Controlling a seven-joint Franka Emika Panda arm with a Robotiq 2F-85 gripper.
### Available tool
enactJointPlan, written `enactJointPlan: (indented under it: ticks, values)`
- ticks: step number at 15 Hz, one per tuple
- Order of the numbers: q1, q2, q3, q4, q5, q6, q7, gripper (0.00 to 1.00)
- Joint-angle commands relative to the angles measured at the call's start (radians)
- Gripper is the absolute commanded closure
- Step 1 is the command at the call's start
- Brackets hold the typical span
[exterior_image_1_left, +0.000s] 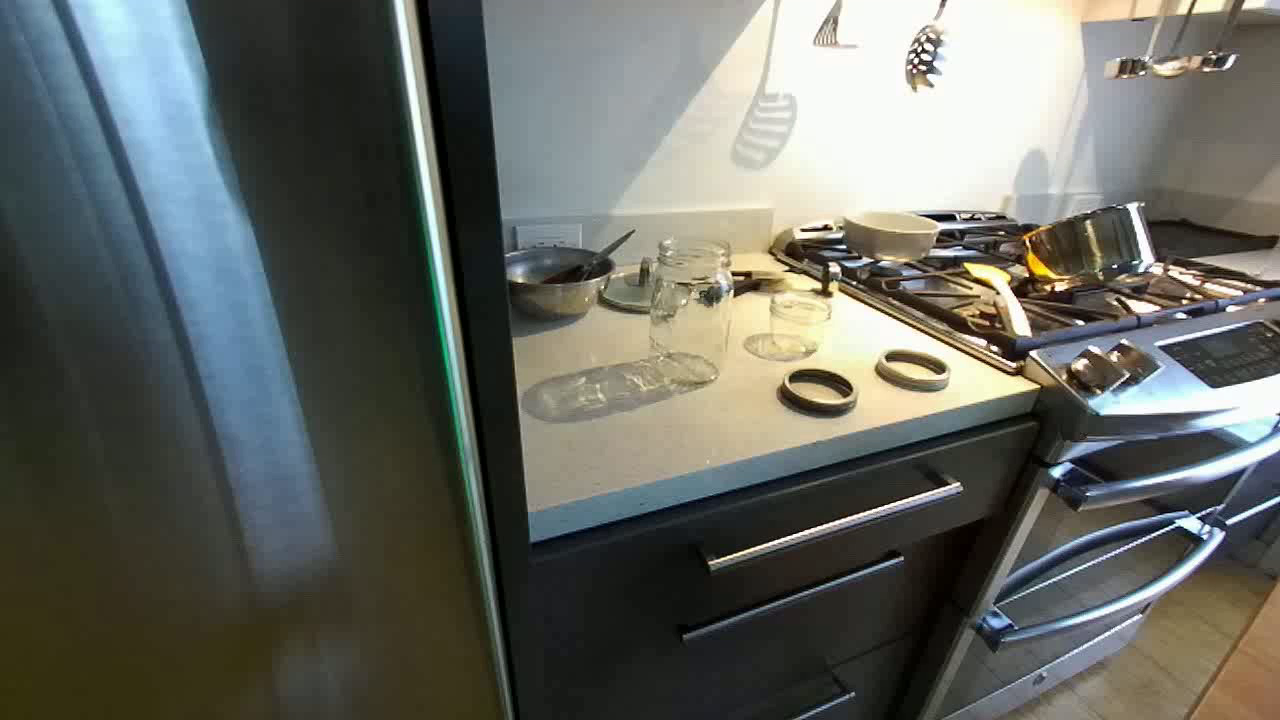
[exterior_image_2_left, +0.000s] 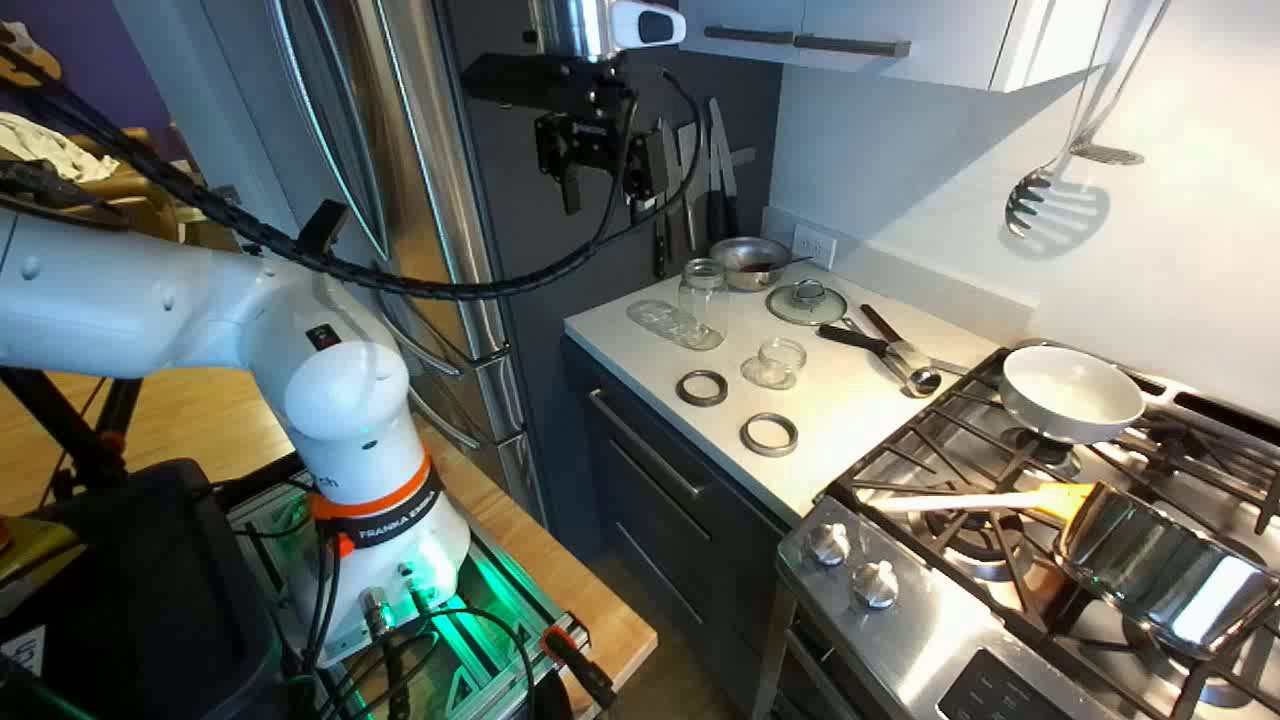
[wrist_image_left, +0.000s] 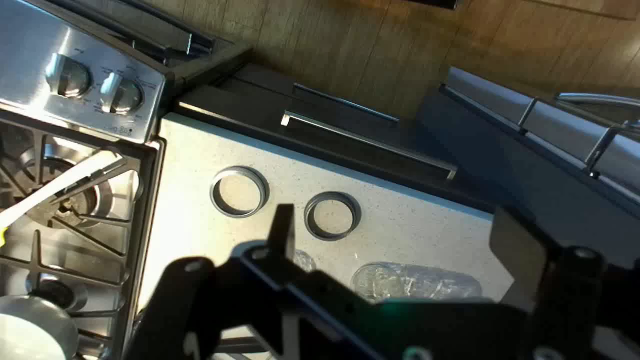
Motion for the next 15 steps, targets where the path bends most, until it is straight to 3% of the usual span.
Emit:
enactJointPlan:
  ticks: [1, 10, 15]
  values:
    - [0.009, 0.0, -0.005, 0.003, -0.004, -0.003, 0.005, 0.0]
    - [0.009, 0.0, -0.005, 0.003, -0.004, -0.003, 0.005, 0.0]
    - [-0.051, 0.162, 0.052, -0.062, -0.016, 0.169, 0.259, 0.0]
